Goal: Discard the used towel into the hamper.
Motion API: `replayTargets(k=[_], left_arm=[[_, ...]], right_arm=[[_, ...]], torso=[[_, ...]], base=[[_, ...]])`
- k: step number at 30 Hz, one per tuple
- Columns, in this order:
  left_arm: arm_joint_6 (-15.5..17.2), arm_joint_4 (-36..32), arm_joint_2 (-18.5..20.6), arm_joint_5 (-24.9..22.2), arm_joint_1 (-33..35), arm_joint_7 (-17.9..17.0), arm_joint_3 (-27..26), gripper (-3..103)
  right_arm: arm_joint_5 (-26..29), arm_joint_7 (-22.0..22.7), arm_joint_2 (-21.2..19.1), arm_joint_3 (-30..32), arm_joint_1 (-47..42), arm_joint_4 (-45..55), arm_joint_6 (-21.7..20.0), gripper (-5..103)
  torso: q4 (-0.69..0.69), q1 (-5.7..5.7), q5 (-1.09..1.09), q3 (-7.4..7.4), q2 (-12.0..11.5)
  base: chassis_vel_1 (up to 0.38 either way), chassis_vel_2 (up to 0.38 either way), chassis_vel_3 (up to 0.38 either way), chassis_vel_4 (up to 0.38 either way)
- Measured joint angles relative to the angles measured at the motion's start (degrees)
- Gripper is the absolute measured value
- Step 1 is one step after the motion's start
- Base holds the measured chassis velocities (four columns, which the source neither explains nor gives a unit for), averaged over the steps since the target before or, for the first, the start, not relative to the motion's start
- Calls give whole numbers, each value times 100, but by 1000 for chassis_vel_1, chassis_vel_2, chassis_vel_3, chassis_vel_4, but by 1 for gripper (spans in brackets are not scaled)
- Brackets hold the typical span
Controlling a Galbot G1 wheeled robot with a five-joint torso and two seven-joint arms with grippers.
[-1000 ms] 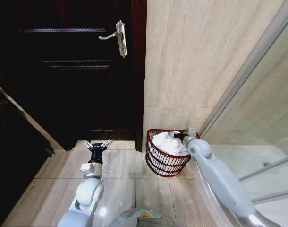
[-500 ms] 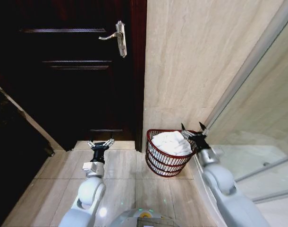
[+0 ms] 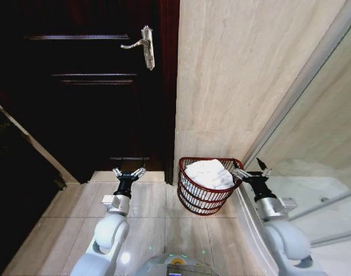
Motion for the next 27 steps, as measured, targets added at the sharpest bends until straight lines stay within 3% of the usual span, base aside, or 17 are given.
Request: replayTargets(k=[10, 27], left_arm=[[21, -95, -12, -85, 29, 181, -50, 100], [-55, -253, -68, 59, 262, 168, 23, 100]], right_arm=[[137, -132, 140, 223, -337, 292, -55, 100], [184, -169, 257, 373, -859, 439, 200, 100]], torso=[[0, 1, 0, 1, 0], [-1, 0, 2, -1, 0]], base=[[44, -33, -31, 43], [189, -189, -187, 188]])
